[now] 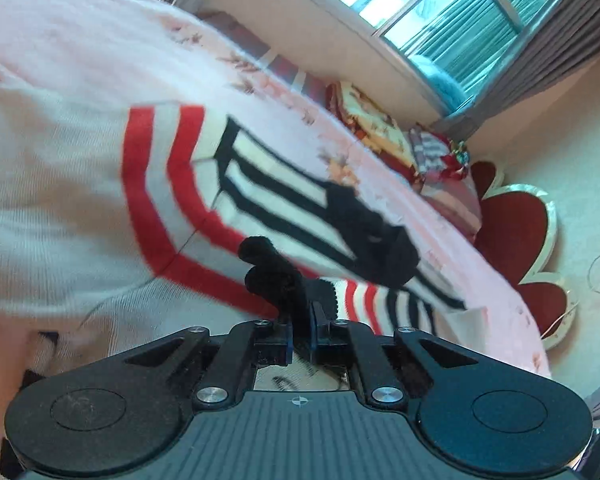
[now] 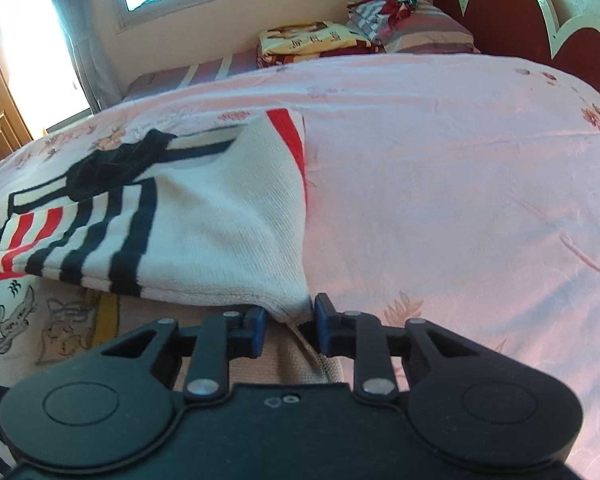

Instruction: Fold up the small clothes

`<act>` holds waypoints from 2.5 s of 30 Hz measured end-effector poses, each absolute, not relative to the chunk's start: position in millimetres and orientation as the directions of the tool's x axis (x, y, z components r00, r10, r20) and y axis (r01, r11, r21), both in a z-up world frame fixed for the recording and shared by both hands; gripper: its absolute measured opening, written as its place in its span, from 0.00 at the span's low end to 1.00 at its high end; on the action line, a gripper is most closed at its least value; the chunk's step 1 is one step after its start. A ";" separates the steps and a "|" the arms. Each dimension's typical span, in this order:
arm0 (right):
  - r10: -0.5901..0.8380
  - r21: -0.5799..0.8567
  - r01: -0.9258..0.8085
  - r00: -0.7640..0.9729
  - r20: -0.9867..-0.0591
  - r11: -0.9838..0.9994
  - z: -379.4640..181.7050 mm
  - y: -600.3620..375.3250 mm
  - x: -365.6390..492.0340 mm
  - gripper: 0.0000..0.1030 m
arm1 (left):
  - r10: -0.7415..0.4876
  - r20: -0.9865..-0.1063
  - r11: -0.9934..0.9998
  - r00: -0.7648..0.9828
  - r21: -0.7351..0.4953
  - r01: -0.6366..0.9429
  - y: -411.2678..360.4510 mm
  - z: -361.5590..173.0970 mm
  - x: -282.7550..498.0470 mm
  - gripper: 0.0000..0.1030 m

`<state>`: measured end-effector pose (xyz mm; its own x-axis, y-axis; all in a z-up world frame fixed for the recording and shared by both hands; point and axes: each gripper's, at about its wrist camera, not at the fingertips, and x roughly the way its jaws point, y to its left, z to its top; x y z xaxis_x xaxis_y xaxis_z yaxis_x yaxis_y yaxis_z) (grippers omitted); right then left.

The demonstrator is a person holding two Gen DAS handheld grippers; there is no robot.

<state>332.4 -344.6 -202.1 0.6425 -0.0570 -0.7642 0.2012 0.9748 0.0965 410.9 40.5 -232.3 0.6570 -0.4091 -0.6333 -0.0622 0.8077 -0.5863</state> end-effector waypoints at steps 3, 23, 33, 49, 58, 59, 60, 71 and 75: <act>-0.042 0.120 0.210 0.633 -0.773 0.970 -201.3 -351.5 332.0 0.21 | -0.392 -0.642 0.818 0.659 -0.571 -0.069 35.5 -243.3 412.2 0.07; 0.084 0.306 0.216 0.675 -0.733 0.927 -199.2 -384.4 451.7 0.37 | -0.337 -0.673 0.892 0.659 -0.452 -0.006 16.5 -218.8 427.1 0.09; -0.037 0.164 0.219 0.699 -0.714 0.962 -190.9 -372.6 445.7 0.36 | -0.324 -0.680 0.885 0.658 -0.463 -0.043 17.4 -218.7 421.7 0.12; 0.052 0.019 -0.055 0.711 -0.702 0.998 -172.7 -259.4 382.2 0.60 | -0.143 -0.680 0.943 0.719 -0.315 -0.111 52.9 -175.1 381.1 0.95; 0.178 0.063 -0.191 0.685 -0.707 0.980 -171.8 -177.2 375.3 0.64 | -0.039 -0.708 0.858 0.706 -0.385 -0.339 177.7 -188.1 330.4 0.95; 0.182 0.063 -0.196 0.684 -0.706 0.979 -172.3 -170.1 376.5 0.66 | -0.027 -0.708 0.836 0.705 -0.403 -0.372 193.7 -191.6 323.1 0.95; 0.188 0.067 -0.200 0.683 -0.706 0.978 -172.6 -164.2 377.1 0.66 | -0.017 -0.708 0.814 0.706 -0.419 -0.402 208.7 -195.0 316.3 0.95; 0.186 0.071 -0.196 0.669 -0.720 0.978 -179.0 -124.1 383.6 0.66 | 0.031 -0.634 0.558 0.773 -0.630 -0.540 326.8 -249.0 293.4 0.69; 0.165 0.059 -0.176 0.675 -0.719 0.983 -180.3 -118.9 388.5 0.66 | 0.030 -0.602 0.528 0.798 -0.668 -0.524 339.0 -265.6 306.8 0.39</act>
